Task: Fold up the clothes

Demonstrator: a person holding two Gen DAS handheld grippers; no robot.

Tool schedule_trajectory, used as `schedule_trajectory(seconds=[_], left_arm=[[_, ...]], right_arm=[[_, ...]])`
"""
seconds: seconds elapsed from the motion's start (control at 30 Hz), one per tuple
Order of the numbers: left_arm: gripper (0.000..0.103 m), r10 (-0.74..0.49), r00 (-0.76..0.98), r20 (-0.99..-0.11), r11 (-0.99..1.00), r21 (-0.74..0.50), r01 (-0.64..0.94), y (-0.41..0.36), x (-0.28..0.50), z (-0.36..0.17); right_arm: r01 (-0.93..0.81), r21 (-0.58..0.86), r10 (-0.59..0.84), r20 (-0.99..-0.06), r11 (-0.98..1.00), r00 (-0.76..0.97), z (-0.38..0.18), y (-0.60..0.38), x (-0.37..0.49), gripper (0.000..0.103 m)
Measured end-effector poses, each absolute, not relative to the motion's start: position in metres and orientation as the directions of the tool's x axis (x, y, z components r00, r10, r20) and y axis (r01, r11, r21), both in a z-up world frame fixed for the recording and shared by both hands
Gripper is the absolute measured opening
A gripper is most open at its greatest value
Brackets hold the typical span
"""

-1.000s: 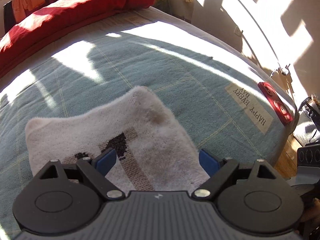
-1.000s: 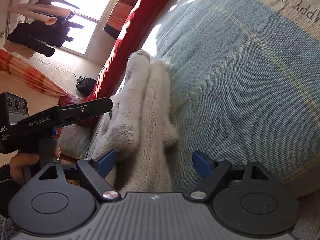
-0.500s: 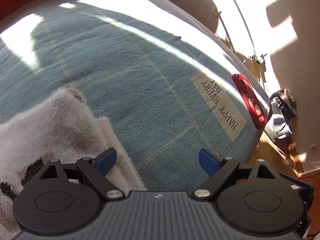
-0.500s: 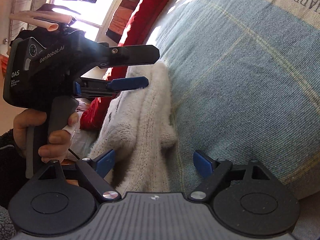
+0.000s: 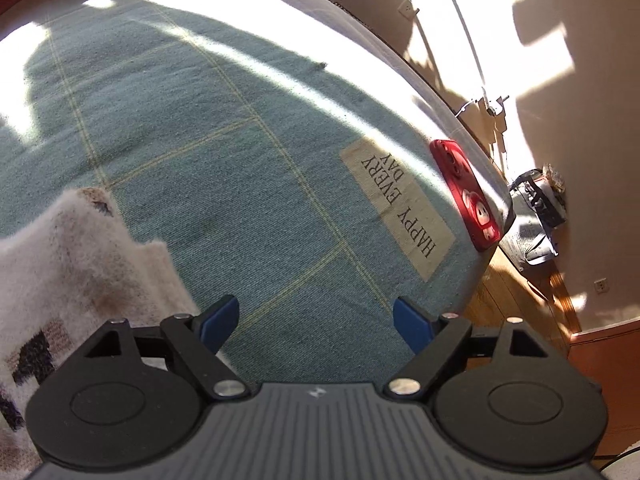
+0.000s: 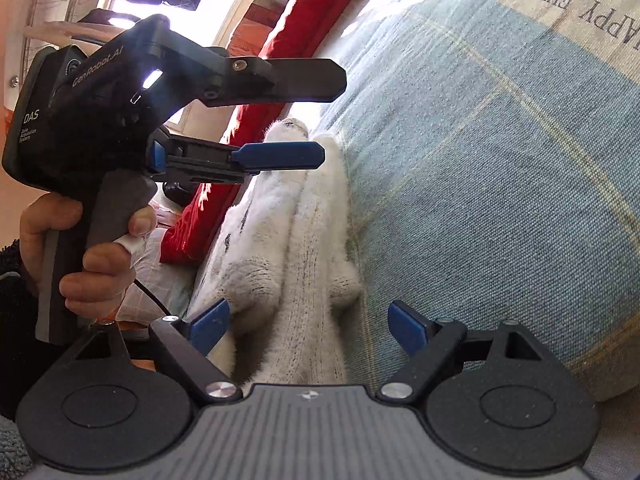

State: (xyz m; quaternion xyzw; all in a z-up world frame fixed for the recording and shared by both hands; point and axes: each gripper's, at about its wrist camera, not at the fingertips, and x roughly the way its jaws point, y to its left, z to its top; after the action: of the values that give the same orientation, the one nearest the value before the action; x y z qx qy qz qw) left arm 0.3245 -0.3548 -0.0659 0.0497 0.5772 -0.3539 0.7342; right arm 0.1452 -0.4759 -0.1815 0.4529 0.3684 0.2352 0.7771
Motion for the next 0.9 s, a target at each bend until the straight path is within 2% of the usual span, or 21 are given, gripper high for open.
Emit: schedule_trajectory(seconds=[0.23,0.47,0.73,0.9], left_arm=[[0.084,-0.438,0.203,-0.876,0.832,-0.309,0.461,-0.289,0.320,-0.041],[0.085,-0.421,0.318,-0.850,0.893,-0.327,0.309,-0.203,0.316,-0.027],[0.089,-0.427,0.403,-0.809,0.903,-0.399,0.158,-0.104,0.309,-0.048],[0.089,-0.490,0.396,-0.777,0.856,-0.513,0.054,-0.057,0.312,-0.085]], right_arm=[[-0.088,0.886,0.760,-0.336,0.456,0.557,-0.168,-0.479,0.178,0.092],[-0.038,0.935,0.820,-0.288,0.352,0.494,-0.178,-0.496,0.225,0.097],[0.026,0.919,0.842,-0.372,0.394,0.391,-0.187,-0.464,0.249,0.101],[0.035,0.865,0.816,-0.484,0.500,0.315,-0.182,-0.438,0.258,0.101]])
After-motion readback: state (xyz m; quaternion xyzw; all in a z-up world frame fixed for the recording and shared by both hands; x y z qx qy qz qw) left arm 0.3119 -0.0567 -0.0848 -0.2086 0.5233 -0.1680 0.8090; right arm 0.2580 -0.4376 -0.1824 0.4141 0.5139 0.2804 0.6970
